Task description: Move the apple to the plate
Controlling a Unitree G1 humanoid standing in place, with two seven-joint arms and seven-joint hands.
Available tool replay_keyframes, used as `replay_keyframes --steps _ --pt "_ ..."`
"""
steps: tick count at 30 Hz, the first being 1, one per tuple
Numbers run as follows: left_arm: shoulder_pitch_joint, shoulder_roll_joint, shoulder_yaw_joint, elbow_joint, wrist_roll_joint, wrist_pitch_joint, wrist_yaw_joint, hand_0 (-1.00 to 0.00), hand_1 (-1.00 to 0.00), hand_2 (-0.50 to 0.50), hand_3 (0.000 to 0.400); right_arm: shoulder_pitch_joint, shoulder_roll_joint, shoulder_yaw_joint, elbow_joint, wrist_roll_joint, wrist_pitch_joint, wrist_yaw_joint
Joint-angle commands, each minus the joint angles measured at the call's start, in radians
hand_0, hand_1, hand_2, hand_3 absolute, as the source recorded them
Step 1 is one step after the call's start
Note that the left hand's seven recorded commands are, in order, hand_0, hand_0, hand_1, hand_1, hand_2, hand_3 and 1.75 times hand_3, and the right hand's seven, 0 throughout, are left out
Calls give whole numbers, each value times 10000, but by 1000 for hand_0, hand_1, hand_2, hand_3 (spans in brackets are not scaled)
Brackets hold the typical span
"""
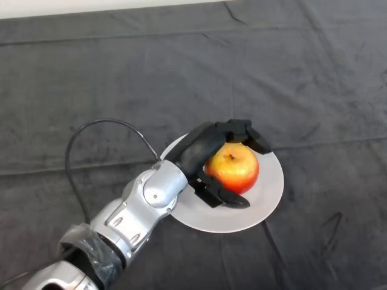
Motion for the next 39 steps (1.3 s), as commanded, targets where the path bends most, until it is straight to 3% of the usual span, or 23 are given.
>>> replay_keyframes --steps 1,19,27,39 --pt "-660 207 -210 368 -154 -145 -90 0 0 0 0 251 -51 1 274 -29 84 34" --pt "-787 517 90 -19 -302 122 -182 0 0 0 0 237 -51 4 305 -26 68 25" --pt "-800 1090 1027 -306 -617 79 -357 0 0 0 0 239 -52 5 306 -24 64 24" --pt "-136 2047 2966 -1413 -1135 351 11 0 0 0 0 256 -53 7 281 -19 64 29"
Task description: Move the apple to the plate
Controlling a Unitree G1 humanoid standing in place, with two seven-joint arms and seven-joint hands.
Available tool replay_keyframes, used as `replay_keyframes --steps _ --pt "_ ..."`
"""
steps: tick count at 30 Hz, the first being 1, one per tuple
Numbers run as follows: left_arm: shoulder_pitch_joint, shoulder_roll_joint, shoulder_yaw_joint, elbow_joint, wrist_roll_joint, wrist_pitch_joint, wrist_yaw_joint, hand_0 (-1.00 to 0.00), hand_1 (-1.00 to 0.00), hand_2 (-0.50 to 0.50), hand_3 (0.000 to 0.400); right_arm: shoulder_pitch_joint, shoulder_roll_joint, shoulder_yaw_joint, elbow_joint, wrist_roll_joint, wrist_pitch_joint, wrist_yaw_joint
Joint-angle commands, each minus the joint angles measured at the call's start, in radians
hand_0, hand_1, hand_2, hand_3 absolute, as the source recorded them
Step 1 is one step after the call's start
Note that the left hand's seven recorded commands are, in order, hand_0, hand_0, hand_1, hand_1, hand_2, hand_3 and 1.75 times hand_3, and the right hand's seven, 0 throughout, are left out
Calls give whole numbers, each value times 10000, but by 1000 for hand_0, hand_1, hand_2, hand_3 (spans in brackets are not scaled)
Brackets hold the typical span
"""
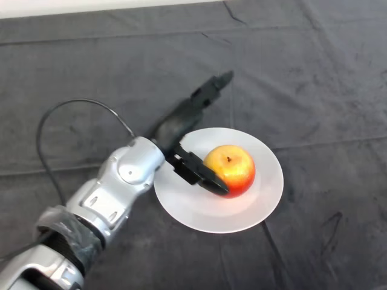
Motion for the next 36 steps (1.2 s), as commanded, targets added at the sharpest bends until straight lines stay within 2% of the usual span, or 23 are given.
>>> replay_keyframes --steps 1,7,19,22,28,36 --pt "202 449 444 -554 -161 180 251 0 0 0 0 281 -47 8 256 -19 88 30" --pt "1007 1111 1802 -1426 -661 301 473 0 0 0 0 297 -48 9 229 -16 91 36" --pt "2479 1579 4276 -2988 -1306 800 1553 0 0 0 0 335 -49 9 162 -11 104 53" --pt "2681 1597 4771 -3147 -1355 860 1824 0 0 0 0 342 -49 9 147 -10 107 58" --pt "3248 1971 6122 -3213 -1744 753 1934 0 0 0 0 352 -49 9 127 -9 113 64" --pt "3626 2291 7809 -2605 -2055 377 2250 0 0 0 0 352 -50 9 120 -10 121 67"
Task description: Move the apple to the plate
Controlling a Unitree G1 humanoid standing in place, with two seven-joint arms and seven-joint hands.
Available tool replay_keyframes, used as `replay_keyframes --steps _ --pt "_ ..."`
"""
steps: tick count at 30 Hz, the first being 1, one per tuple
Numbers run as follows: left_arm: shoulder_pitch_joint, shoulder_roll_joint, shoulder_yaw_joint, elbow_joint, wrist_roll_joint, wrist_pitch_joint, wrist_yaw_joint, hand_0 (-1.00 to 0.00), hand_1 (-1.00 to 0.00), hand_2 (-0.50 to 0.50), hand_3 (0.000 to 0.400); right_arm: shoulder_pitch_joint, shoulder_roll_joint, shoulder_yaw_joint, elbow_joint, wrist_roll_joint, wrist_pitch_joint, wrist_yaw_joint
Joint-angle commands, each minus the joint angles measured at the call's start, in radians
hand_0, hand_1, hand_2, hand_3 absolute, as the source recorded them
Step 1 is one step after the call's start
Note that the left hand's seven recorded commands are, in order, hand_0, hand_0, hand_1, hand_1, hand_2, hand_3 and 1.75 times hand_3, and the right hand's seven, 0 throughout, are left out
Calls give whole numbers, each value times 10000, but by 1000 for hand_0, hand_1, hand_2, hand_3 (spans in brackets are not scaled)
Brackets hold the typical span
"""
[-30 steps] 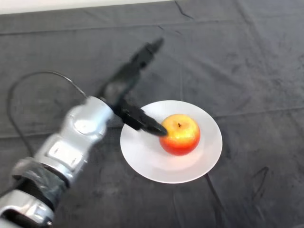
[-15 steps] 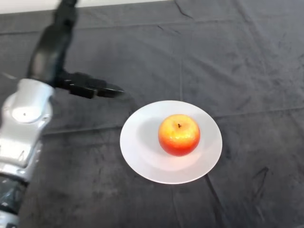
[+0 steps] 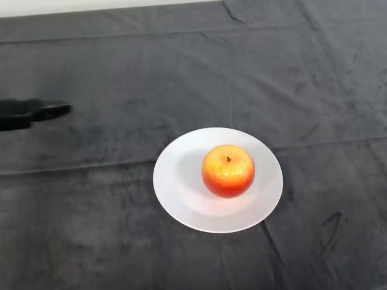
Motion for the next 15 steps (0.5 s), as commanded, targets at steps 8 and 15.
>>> replay_keyframes --steps 8,15 --pt "90 833 1374 1409 -31 -993 730 0 0 0 0 299 -62 6 139 -13 103 62" --pt "-194 1053 1908 2464 178 -1424 1130 0 0 0 0 278 -61 6 173 -16 102 54"
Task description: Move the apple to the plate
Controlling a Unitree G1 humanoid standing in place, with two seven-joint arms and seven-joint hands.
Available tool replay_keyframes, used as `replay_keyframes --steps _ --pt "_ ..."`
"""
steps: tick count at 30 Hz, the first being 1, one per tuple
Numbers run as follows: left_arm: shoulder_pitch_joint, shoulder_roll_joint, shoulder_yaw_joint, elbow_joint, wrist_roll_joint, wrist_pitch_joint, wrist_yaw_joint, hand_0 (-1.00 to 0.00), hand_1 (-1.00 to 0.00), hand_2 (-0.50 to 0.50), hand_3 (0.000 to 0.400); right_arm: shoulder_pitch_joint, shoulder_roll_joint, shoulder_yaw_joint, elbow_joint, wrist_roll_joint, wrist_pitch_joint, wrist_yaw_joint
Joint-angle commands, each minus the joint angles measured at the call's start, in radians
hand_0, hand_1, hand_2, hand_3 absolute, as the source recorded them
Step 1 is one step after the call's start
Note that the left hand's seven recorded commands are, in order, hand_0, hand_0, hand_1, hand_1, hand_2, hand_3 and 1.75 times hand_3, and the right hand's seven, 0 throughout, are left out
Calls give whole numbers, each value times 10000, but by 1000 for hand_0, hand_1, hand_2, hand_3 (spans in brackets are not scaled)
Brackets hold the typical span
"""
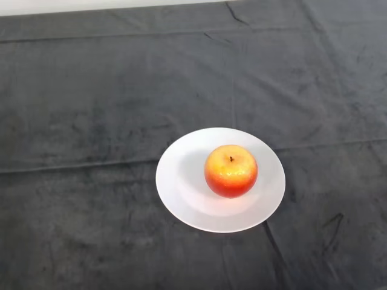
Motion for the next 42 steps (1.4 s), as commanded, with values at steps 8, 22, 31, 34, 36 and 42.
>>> replay_keyframes --steps 8,22,31,34,36,42 --pt "-452 687 101 812 565 -596 532 0 0 0 0 246 -64 -1 202 -19 90 42" --pt "-430 724 -49 832 746 -573 377 0 0 0 0 225 -64 0 243 -20 77 30" --pt "-420 716 -72 787 763 -558 289 0 0 0 0 220 -64 1 256 -19 70 27" --pt "-419 709 -69 765 763 -547 274 0 0 0 0 219 -64 1 259 -19 68 26" --pt "-419 701 -68 751 765 -541 269 0 0 0 0 218 -64 1 261 -18 66 26" --pt "-417 680 -58 729 763 -532 248 0 0 0 0 217 -64 2 264 -18 63 25"
